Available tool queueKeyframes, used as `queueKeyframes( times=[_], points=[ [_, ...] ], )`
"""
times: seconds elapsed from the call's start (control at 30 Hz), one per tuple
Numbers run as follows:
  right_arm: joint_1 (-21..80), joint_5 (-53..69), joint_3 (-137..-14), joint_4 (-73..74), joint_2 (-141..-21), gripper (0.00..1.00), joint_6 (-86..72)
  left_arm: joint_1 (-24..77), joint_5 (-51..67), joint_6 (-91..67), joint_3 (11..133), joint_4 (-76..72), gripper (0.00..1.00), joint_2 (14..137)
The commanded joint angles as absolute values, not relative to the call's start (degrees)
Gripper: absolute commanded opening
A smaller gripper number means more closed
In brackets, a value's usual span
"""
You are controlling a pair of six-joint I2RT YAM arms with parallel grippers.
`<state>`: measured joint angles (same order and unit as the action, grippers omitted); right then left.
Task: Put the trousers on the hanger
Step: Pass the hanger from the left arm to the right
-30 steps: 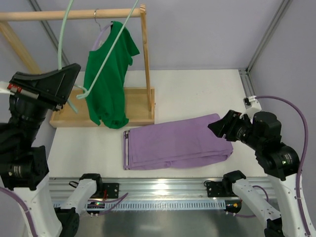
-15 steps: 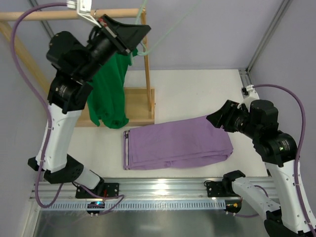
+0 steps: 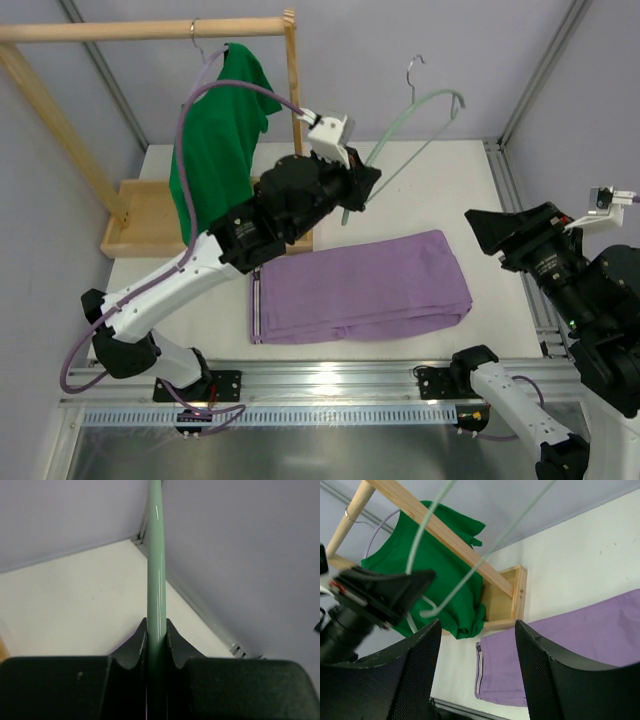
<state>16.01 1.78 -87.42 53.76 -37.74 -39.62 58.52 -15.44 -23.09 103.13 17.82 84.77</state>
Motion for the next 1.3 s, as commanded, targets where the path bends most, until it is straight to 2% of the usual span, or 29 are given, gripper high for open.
queueKeyframes(
  times=[0.0, 0.1, 0.33, 0.93, 1.2, 1.27],
  points=[
    [16.17, -2.63, -87.97, 50.36, -45.41, 0.64, -43.33, 62.30, -28.54, -16.62, 95.93, 5.90, 0.01, 80.07],
    [16.26, -2.20, -88.33, 47.82, -49.12, 0.64, -43.85, 65.65, -35.32, -14.07, 89.85, 2.73, 0.00, 78.67],
    [16.52, -0.97, -89.03, 42.63, -59.75, 0.64, -43.69, 68.64, -39.02, -14.50, 81.92, -2.02, 0.01, 79.53],
    [24.43, -11.07, -87.89, 35.78, -68.11, 0.65, -39.02, 70.75, -40.34, -16.00, 81.12, -3.52, 0.00, 85.96],
    [26.36, -17.92, -91.58, 42.18, -75.84, 0.64, -37.45, 72.16, -41.31, -14.94, 81.04, -3.87, 0.01, 86.57],
    [27.15, -19.15, -92.19, 42.45, -77.69, 0.61, -36.57, 72.33, -42.10, -14.68, 81.04, -3.52, 0.00, 87.36]
  ],
)
